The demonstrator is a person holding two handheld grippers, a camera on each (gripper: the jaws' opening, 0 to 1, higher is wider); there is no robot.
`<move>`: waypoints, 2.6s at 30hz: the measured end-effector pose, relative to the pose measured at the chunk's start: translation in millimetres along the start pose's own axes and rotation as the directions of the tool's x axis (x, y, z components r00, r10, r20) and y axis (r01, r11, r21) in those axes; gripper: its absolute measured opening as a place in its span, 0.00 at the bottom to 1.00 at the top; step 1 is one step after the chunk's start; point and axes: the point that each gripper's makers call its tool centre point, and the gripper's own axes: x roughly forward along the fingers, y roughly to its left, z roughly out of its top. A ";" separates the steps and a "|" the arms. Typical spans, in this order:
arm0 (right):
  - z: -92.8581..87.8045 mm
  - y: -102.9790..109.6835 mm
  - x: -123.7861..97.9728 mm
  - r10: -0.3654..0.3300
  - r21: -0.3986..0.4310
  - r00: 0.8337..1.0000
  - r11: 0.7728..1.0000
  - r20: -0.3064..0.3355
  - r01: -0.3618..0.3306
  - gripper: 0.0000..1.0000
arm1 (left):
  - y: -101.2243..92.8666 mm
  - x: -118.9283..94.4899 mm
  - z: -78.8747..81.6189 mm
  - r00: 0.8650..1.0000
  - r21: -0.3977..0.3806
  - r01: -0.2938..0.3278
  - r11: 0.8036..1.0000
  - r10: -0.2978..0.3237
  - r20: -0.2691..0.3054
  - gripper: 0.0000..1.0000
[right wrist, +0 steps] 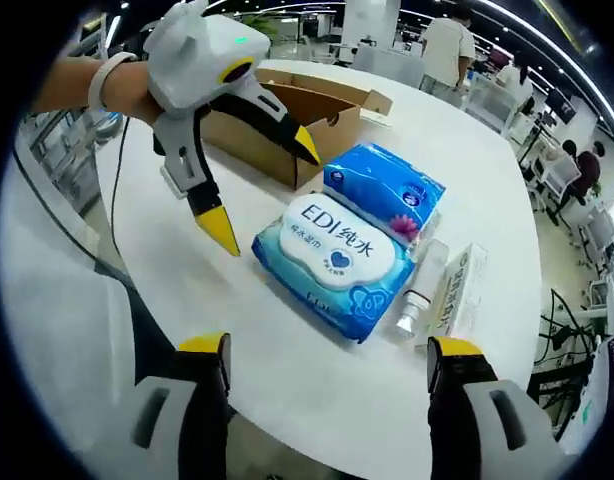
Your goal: Operate the shoe box by opening the lid, removing the specified soft item, and placing it in the target area until the item is outside and the box remains undamaged.
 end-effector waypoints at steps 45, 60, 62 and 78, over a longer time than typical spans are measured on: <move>107.6 42.0 17.9 -0.019 0.011 0.995 1.000 0.094 0.018 0.85 | 91.7 -211.0 -144.0 0.943 -0.230 -0.327 0.917 0.334 -0.007 0.91; 133.8 66.5 25.6 -0.042 0.030 0.996 0.999 0.075 0.040 0.85 | 110.9 -178.2 -165.6 0.989 -0.053 -0.142 0.988 0.139 -0.050 0.66; 138.7 70.9 28.5 -0.047 0.030 0.996 0.999 0.071 0.045 0.85 | 106.6 -171.5 -175.6 0.989 0.011 -0.104 0.995 0.105 -0.101 0.66; 159.4 96.6 40.6 -0.064 0.072 0.995 0.996 0.080 0.058 0.85 | 102.5 -139.8 -199.8 0.980 0.076 -0.003 0.997 0.018 -0.196 0.29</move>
